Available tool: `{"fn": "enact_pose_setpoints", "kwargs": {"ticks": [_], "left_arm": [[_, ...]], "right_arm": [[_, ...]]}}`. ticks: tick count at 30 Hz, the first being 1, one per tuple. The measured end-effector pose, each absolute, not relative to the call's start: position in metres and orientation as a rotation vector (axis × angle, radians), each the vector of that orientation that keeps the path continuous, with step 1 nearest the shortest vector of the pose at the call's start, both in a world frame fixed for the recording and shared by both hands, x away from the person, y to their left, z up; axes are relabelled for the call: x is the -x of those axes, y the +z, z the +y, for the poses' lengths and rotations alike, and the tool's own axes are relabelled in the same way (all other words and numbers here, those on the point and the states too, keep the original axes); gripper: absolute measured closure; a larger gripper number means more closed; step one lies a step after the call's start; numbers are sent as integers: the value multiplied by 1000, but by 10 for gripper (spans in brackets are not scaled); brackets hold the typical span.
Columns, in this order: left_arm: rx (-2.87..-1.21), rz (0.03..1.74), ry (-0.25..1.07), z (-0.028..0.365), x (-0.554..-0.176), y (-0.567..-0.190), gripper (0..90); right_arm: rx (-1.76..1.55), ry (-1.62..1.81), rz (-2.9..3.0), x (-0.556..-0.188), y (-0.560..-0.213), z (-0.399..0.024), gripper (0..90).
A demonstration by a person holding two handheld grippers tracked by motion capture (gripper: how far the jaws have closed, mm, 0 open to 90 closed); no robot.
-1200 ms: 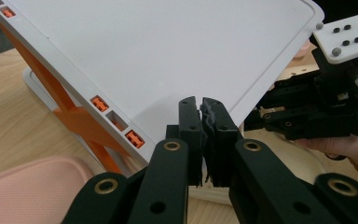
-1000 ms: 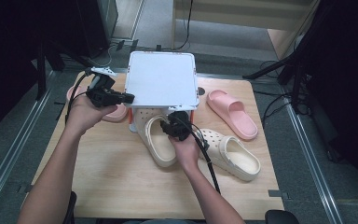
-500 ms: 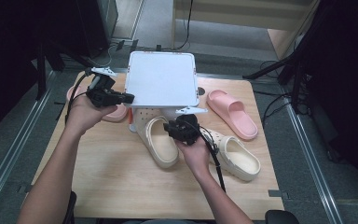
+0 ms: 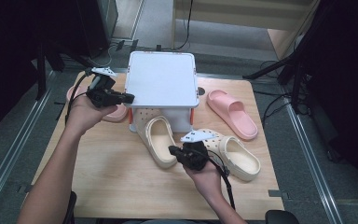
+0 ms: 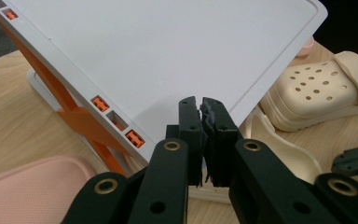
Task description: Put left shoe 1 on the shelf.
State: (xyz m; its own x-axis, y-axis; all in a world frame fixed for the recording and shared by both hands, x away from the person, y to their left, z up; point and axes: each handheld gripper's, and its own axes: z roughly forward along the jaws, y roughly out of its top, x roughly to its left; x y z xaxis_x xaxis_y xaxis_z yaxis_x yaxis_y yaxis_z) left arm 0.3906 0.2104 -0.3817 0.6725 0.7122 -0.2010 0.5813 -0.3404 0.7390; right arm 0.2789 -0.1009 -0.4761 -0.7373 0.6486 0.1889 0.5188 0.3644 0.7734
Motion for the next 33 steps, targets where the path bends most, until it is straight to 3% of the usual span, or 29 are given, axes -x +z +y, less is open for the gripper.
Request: {"fn": "enact_pose_setpoints", "kwargs": {"ticks": [7,16,33], "left_arm": [[-2051,992,205,210,-390,-382,868],[-2051,980,214,210,-390,-382,871],[-2050,981,211,210,-390,-383,873]], "right_arm": [[-1034,1305,2487,-257,-498,-112,900],[-977,1223,2517,-257,-512,-108,900],[-948,1240,2514,-264,-510,-90,900]]}}
